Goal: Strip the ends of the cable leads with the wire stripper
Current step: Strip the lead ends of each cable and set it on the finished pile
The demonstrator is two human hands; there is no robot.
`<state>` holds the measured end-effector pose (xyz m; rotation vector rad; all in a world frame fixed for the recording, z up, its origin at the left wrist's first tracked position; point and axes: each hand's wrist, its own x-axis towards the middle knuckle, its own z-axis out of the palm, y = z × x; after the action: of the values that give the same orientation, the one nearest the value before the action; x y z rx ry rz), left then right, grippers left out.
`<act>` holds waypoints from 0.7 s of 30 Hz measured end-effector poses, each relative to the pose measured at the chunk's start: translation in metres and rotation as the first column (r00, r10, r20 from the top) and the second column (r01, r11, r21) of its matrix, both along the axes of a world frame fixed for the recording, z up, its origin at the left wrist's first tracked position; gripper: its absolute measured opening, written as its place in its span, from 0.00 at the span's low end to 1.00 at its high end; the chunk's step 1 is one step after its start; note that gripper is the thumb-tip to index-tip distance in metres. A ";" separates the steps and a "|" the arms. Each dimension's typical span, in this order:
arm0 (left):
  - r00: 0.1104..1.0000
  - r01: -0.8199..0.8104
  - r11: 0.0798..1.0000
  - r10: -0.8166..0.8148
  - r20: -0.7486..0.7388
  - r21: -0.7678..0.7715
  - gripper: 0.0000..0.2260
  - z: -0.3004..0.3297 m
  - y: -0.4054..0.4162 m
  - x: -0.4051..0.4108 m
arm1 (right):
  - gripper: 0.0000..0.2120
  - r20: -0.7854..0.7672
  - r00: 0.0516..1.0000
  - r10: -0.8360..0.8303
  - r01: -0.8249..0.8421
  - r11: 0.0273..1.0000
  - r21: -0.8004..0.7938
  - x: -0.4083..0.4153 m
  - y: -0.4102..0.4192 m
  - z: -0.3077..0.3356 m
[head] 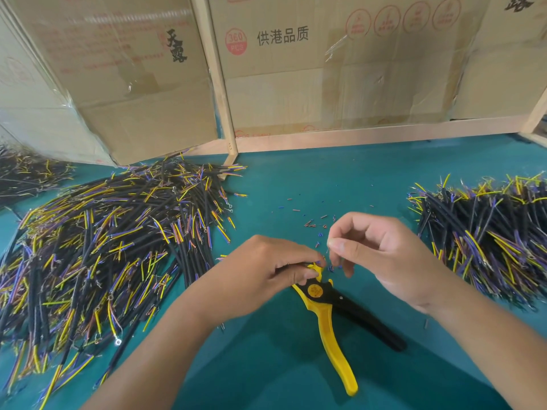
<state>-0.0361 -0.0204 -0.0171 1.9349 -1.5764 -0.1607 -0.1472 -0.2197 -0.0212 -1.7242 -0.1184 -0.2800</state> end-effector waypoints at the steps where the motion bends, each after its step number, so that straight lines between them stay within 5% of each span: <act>1: 1.000 -0.004 1.000 0.004 0.019 0.006 0.08 -0.001 0.000 0.000 | 0.05 -0.004 1.000 0.002 -0.002 1.000 -0.007 0.000 0.001 -0.001; 8: 0.981 -0.192 0.978 0.189 -0.042 -0.079 0.09 -0.001 0.000 0.004 | 0.05 -0.046 0.983 -0.180 0.184 0.979 0.089 0.004 -0.002 -0.004; 11: 0.960 -0.279 0.949 0.275 -0.046 -0.145 0.10 -0.001 0.000 0.005 | 0.08 -0.092 0.939 -0.332 0.301 0.921 -0.250 0.003 -0.004 -0.006; 14: 0.943 -0.332 0.923 0.324 -0.076 -0.192 0.08 0.000 -0.001 0.006 | 0.21 -0.140 0.915 -0.380 0.202 0.728 -0.656 -0.003 0.005 -0.010; 21: 0.918 -0.394 0.893 0.391 -0.058 -0.217 0.06 0.000 -0.002 0.006 | 0.40 -0.278 0.855 -0.438 -0.116 0.362 -0.925 -0.020 0.042 -0.008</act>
<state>-0.0303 -0.0219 -0.0169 2.0171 -1.1069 0.1691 -0.1668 -0.1776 -0.0290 -2.9438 0.3823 0.1640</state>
